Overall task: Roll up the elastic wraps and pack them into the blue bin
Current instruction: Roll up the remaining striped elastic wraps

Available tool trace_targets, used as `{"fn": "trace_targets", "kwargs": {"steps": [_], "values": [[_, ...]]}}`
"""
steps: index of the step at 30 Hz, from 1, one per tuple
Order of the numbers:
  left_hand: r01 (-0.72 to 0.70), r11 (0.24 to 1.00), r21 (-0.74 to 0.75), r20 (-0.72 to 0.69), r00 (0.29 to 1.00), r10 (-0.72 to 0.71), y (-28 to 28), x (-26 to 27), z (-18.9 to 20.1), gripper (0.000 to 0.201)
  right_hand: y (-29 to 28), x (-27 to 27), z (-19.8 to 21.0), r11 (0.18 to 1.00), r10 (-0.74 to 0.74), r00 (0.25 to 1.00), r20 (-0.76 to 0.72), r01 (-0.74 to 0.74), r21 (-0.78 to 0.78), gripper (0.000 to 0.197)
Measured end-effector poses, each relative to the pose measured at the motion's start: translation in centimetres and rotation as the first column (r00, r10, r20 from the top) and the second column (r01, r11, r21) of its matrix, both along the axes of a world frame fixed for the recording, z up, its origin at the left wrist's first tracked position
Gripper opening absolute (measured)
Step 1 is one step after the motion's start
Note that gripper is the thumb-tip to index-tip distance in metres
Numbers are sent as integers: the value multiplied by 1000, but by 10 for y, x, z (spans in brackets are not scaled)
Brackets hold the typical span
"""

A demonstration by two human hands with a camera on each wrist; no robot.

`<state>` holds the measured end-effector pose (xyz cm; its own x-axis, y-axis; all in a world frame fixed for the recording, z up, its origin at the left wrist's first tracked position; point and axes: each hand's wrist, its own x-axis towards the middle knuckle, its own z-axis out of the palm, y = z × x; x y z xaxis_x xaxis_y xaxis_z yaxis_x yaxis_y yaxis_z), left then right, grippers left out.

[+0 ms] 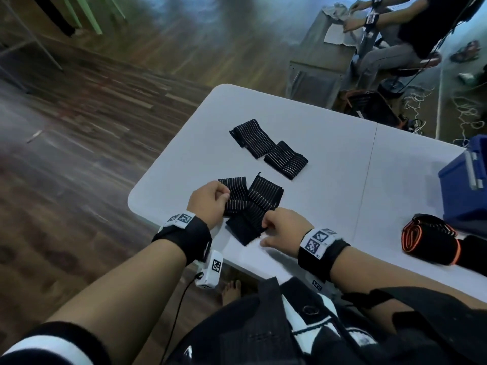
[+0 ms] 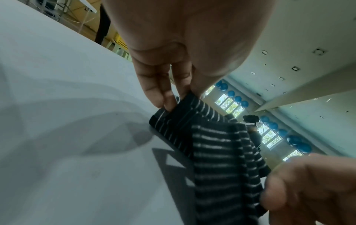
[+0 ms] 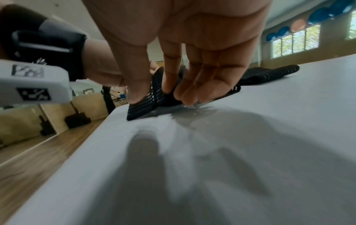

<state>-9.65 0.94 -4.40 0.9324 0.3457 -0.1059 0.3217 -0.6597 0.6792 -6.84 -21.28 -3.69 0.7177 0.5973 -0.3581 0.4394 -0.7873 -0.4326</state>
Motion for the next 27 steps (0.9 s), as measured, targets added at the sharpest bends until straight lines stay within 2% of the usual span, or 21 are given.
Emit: {"fn": "trace_targets", "kwargs": {"steps": [2,6,11,16,21,25,27], "values": [[-3,999,-54,10,1000,3,6,5,-1,10,3,-4,-3,1000,7,999,32,-7,-24,55],[-16,965,-260,-1,1000,17,9,11,1,18,9,-8,-6,995,-93,991,94,88,54,86],[-47,874,-484,-93,996,3,2,17,9,14,21,0,-3,981,-164,977,136,147,128,99],[-103,816,-569,-167,986,8,2,20,13,16,35,2,0,973,-169,977,134,144,178,74],[-135,766,-629,-185,983,21,8,22,16,16,38,7,-1,963,-199,964,177,159,219,25],[-98,763,-639,-187,982,-30,8,22,15,20,40,12,1,939,-226,953,204,158,306,19],[-70,804,-591,-178,983,-45,9,24,13,25,42,16,5,906,-304,935,180,226,357,20]]}}
